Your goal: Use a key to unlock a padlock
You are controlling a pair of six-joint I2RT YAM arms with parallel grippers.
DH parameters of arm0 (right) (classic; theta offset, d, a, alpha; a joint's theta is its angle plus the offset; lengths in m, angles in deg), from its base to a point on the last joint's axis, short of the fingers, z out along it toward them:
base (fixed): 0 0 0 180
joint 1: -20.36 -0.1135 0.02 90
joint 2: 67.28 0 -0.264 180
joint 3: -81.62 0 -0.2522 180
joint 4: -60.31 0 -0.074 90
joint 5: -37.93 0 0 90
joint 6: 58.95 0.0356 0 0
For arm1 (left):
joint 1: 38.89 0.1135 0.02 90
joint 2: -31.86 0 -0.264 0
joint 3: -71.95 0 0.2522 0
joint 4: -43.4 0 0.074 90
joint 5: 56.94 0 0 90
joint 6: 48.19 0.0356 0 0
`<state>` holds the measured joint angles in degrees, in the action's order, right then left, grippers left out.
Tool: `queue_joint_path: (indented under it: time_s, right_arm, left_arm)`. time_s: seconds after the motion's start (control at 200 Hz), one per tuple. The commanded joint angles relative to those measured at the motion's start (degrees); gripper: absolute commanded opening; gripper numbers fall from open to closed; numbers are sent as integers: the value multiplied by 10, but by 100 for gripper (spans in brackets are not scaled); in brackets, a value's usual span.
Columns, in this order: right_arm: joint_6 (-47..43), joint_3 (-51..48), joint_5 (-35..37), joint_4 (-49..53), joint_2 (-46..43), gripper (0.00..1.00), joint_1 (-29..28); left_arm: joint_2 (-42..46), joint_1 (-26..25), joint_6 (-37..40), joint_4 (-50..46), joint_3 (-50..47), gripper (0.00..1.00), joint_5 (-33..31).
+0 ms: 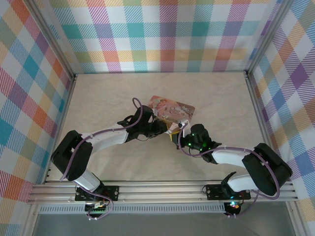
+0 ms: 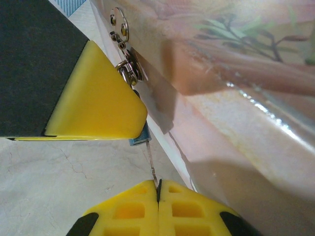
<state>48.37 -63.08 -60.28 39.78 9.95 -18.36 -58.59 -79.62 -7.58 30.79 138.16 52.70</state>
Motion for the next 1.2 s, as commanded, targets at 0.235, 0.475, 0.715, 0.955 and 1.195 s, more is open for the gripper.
queue_joint_path:
  time_s: [0.235, 0.475, 0.715, 0.955, 1.195]
  right_arm:
    - [4, 26, 6, -55, 1, 0, -1]
    - [1, 22, -8, -58, -7, 0, -1]
    - [-38, -8, -3, 8, -48, 0, 0]
    - [-51, -32, 0, 38, -81, 0, 0]
    - [-51, -41, -7, 43, -90, 0, 0]
  left_arm:
    - [20, -9, 15, 9, 16, 23, 35]
    - [26, -9, 16, 5, 16, 23, 38]
    - [28, -8, 22, -14, 27, 23, 42]
    - [23, 0, 22, -13, 31, 23, 59]
    - [18, 8, 25, -15, 34, 23, 72]
